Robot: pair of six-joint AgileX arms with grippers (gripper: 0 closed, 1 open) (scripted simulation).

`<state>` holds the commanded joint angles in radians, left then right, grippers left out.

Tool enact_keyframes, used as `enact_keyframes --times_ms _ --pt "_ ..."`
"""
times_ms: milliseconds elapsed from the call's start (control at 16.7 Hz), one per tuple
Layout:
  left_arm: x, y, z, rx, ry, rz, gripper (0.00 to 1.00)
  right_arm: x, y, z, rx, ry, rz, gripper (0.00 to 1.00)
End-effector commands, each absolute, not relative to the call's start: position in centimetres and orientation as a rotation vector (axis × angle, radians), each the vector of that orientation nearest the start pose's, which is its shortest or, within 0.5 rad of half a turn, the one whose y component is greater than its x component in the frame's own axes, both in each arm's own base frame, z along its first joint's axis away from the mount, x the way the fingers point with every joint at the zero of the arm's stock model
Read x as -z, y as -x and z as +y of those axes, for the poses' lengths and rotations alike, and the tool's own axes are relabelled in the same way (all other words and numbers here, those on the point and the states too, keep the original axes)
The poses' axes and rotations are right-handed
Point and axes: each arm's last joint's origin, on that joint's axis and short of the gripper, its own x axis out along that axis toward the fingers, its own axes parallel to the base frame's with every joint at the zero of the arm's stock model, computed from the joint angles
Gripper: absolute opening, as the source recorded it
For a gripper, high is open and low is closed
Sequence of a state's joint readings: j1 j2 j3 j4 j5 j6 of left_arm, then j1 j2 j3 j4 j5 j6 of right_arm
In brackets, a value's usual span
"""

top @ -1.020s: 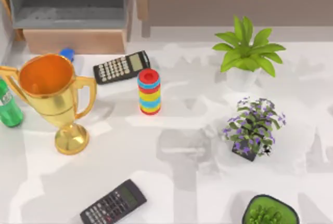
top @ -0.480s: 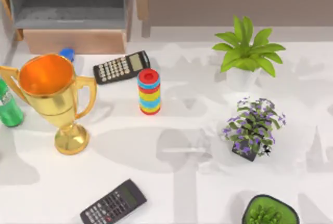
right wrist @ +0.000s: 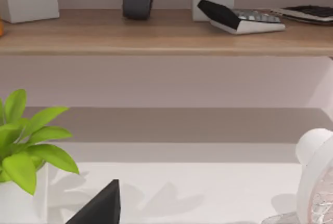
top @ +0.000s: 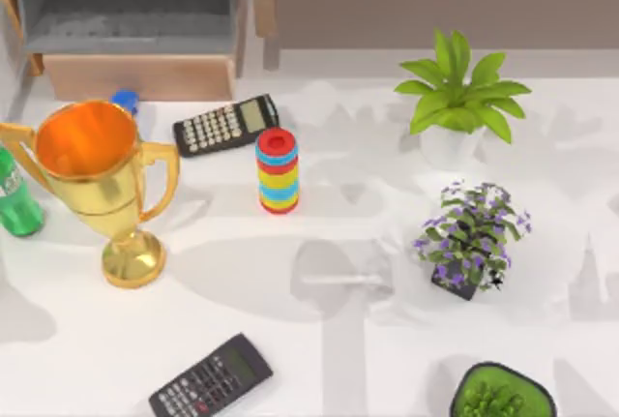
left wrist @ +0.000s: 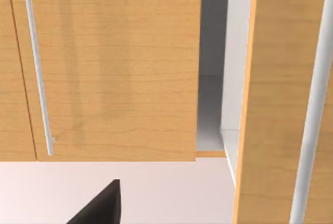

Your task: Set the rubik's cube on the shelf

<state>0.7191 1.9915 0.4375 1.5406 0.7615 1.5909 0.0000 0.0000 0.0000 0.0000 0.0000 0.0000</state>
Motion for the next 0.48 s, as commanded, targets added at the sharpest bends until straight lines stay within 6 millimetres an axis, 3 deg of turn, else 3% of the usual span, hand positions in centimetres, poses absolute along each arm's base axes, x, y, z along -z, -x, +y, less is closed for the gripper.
enact_keyframes --times_ms 480 --pt "-9.5 -25.4 17.4 0.016 -1.571 -0.016 1.00 -16.0 -10.6 -0.1 0.000 0.000 0.000 1.00"
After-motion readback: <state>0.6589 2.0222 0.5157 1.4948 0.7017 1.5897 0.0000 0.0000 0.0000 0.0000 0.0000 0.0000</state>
